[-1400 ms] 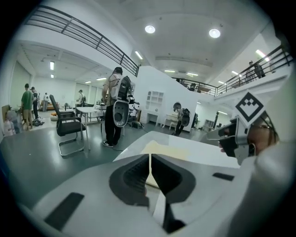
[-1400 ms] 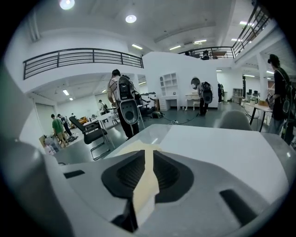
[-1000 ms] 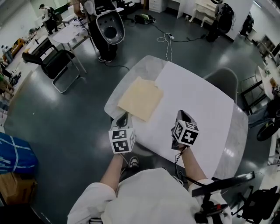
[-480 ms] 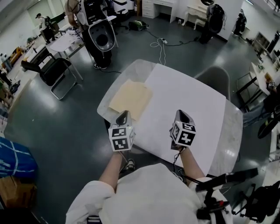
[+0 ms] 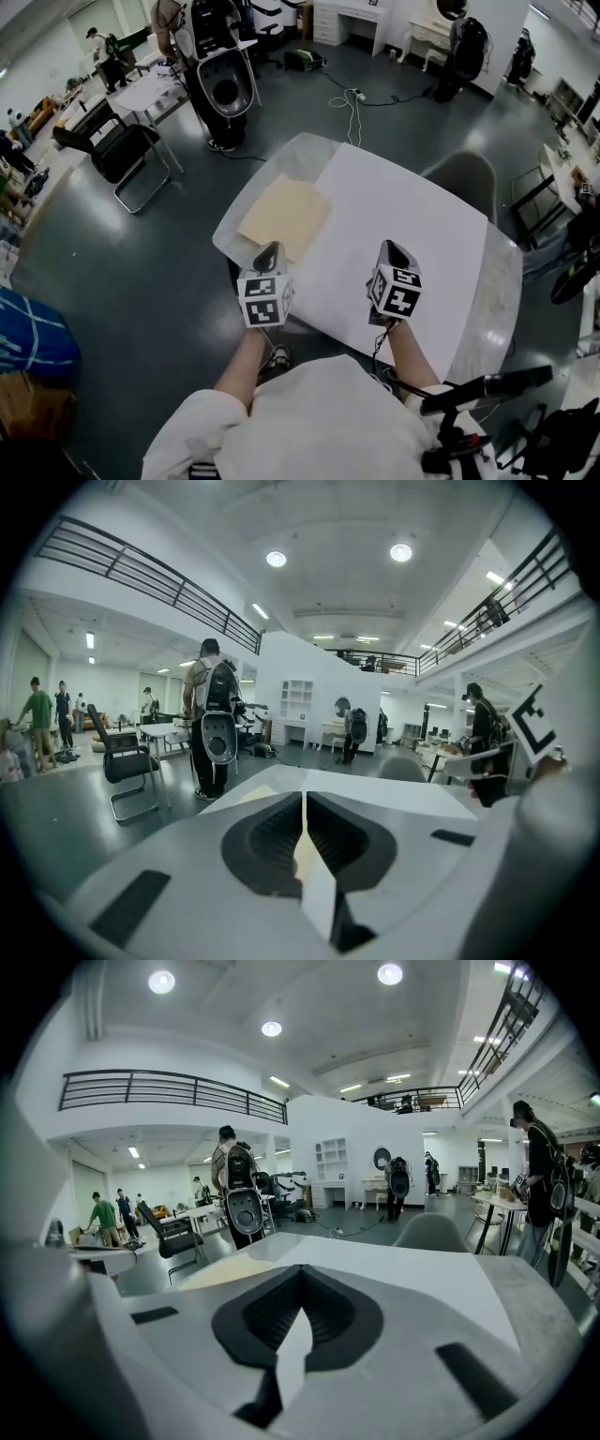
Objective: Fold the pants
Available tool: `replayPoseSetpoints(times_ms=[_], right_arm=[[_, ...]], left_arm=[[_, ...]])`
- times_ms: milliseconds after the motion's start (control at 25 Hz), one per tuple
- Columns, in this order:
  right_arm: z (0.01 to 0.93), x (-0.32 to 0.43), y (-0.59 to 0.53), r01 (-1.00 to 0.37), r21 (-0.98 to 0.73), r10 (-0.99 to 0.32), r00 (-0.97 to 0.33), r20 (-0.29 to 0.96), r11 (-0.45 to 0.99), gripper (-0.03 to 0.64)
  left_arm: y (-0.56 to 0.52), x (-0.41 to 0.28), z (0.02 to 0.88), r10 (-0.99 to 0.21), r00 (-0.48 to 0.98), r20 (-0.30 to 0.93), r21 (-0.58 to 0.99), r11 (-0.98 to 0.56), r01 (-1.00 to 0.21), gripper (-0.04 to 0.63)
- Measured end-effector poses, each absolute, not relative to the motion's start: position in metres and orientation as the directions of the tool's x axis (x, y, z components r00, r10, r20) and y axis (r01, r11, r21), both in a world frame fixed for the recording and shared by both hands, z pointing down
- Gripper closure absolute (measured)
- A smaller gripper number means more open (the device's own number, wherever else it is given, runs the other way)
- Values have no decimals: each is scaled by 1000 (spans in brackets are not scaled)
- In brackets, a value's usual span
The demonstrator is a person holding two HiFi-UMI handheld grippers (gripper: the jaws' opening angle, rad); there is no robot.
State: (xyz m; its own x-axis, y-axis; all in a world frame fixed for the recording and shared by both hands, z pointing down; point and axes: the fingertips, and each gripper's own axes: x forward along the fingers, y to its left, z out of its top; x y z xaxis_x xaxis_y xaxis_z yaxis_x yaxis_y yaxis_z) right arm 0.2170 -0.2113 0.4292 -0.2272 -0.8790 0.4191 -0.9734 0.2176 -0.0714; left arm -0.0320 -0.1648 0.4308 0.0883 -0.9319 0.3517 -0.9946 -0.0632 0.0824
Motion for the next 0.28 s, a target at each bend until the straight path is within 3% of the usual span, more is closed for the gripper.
replayPoseSetpoints(times_ms=[280], right_arm=[[431,196,-215,-973,-74,-874,-230,429,220,626]], left_arm=[[-170,-51,430,-932,88,351,90,-60,-994,577]])
